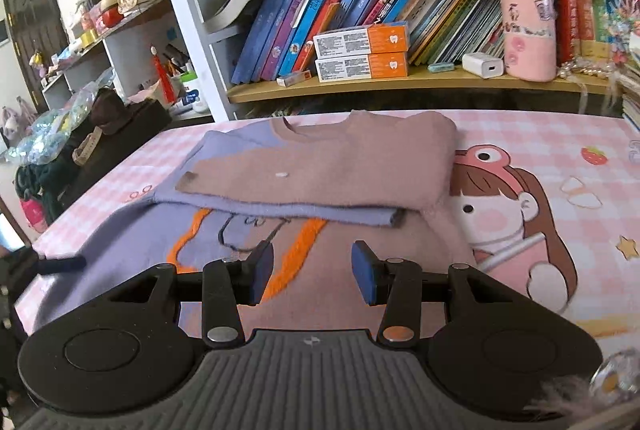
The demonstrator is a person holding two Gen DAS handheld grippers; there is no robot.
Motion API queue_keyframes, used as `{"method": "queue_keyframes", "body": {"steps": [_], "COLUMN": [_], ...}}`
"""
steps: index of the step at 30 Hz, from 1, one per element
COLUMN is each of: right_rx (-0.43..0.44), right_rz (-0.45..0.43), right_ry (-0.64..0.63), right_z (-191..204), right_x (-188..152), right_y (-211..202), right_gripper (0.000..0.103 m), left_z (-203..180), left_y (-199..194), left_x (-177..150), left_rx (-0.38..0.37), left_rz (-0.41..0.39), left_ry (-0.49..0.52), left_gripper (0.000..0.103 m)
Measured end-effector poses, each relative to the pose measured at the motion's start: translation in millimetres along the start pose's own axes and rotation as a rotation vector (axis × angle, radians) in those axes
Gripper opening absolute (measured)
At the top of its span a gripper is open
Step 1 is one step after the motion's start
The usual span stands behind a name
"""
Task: Fold clothes
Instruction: 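Move both grippers down to the sweater hem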
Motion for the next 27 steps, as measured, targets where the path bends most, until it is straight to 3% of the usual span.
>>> {"method": "queue_keyframes", "body": {"steps": [2, 5, 9, 27], "right_rx": [-0.020, -0.054, -0.071, -0.042], "right_rz": [-0.008, -0.003, 0.008, -0.020], "right_ry": [-0.031, -0.084, -0.084, -0.029], "right_z": [3, 4, 0, 17], "right_x": [-9, -21, -32, -57], "right_y": [-8, -19, -30, -71], "right_gripper": [0.042, 0.042, 0.042, 0.047], "left_z": [1, 4, 10, 11], "left_y": [-11, -15, -17, -50], "left_x": [2, 1, -3, -4], "left_rx": [-0.035, -0.041, 0.014, 0.061], "left_rz": [-0.051, -0.035, -0.013, -0.006], "left_ry": [-0.026, -0.047, -0.036, -0.062], "left_gripper": [0.103, 0.103, 0.103, 0.103]}}
Point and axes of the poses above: each gripper's, at about its wrist camera, not at the fingertips, and y roughly the way its jaws point, z to its left, x to its top, the point moved 8 cm from there along y, roughly the way its jaws point, and after that the axes turned 4 degrees about -y, right-handed, at the moved point
